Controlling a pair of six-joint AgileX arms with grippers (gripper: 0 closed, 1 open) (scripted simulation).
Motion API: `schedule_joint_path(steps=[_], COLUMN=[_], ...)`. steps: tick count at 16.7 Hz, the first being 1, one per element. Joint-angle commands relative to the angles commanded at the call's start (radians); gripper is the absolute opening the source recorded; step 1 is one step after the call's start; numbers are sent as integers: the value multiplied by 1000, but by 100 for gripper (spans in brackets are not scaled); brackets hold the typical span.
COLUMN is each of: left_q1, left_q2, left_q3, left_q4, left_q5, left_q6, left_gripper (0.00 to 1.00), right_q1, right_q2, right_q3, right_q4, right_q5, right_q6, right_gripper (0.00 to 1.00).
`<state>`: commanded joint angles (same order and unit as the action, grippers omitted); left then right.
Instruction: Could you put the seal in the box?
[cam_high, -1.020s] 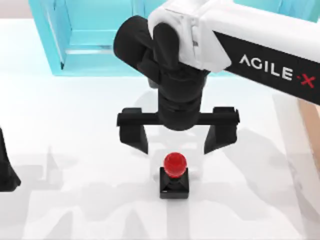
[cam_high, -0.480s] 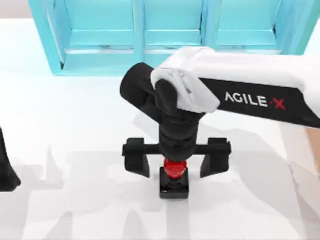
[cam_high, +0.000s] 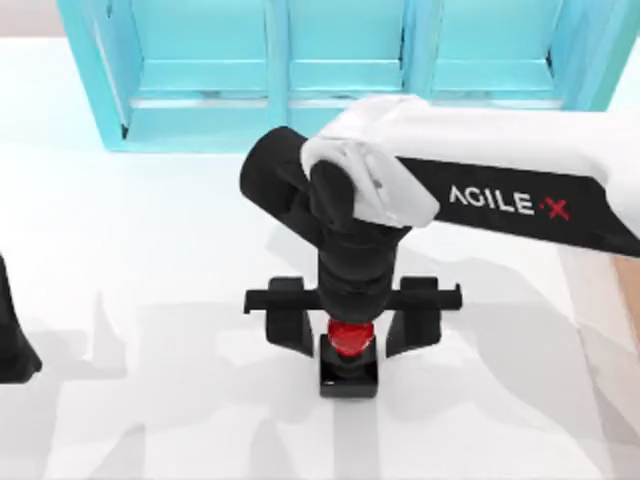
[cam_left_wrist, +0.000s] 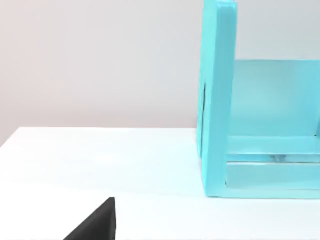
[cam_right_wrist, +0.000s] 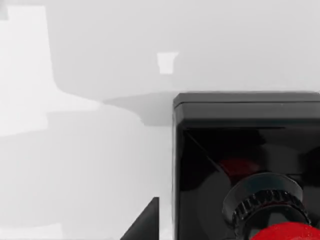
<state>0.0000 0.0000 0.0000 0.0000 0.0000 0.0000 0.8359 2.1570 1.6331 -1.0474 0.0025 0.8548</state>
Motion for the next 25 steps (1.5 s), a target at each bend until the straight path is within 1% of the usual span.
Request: schedule_joint_path(steps=[7,8,18,20,25], left_q1=[0,0,0,0,0], left_q2=[0,0,0,0,0], left_q3=[0,0,0,0,0], left_q4=[0,0,0,0,0], left_q5=[0,0,0,0,0], left_q6=[0,0,0,0,0], left_gripper=[100,100,100,100,100], right_q1=[0,0,-1,-2,-4], right_q2=[0,0,-1,-6,-28], right_q3=[0,0,16,74,275], right_q4=[0,0,-16,-74,-315], right_q5=[0,0,0,0,0], right_q6=[0,0,2,4,2], right_gripper=[2,0,0,0,0])
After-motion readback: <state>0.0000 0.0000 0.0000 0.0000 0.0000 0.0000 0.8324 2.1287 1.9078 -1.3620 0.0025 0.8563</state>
